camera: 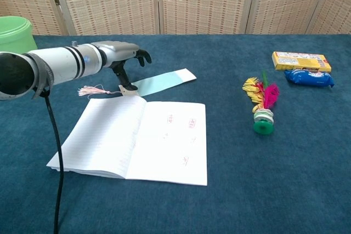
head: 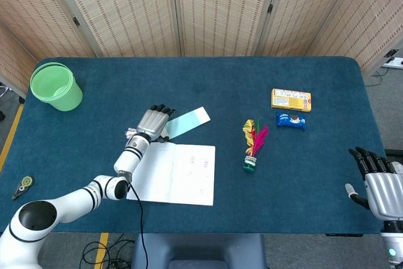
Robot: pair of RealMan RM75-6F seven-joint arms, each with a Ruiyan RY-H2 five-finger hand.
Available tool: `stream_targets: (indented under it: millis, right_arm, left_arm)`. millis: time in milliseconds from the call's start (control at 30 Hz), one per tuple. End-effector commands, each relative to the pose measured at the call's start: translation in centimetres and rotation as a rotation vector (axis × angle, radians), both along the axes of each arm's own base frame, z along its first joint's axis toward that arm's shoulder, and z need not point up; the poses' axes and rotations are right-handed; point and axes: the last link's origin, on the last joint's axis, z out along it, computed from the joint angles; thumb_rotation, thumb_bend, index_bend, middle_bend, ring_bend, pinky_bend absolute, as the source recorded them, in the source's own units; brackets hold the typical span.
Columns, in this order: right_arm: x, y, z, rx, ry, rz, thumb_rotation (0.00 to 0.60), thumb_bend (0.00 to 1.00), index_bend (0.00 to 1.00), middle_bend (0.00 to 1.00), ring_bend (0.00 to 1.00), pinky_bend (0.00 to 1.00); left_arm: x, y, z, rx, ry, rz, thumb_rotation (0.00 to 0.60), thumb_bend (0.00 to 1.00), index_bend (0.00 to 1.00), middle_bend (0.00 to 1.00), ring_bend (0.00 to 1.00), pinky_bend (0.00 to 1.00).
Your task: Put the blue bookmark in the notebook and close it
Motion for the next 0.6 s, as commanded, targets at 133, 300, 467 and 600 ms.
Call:
stream_targets:
  millis: [133,300,467,600]
  right_arm:
    - [-0.1,0.2,-0.1,0.001,-0.003,-0.006,0.600,0.22,0.14,0.13,0.17,0.22]
    - [-0.1,0.2,0.1,-0.002,0.000,-0.006,0.600,0.22,0.14,0.13,0.17,0.22]
    - [-0.2,0.3,0.1,-0.001,-0.003,-0.011,0.600,0.22,0.14,0.13,0.17,0.22]
    - [-0.3,0.2,0.0,0.001,-0.004,-0.015,0.600,0.22,0.14,0.13,0.17,0.22]
  left_arm:
    - [0.1,0.0,-0.5,0.022,0.036,-0.021,0.600,0.23,0.16,0.21,0.11,0.17]
    - [0.2,0.4,-0.6,0.053,0.061,-0.031,0.600,0.23,0.16,0.21,0.11,0.17]
    - [-0.1,0.6,-1.0,0.057,0.098,-0.030,0.600,0.23,0.16,0.21,0.11,0.17]
    - [-0.5,0.4,-1.3,0.043,0.124,-0.040,0.600,0.23,0.15,0.20,0.11,0.17]
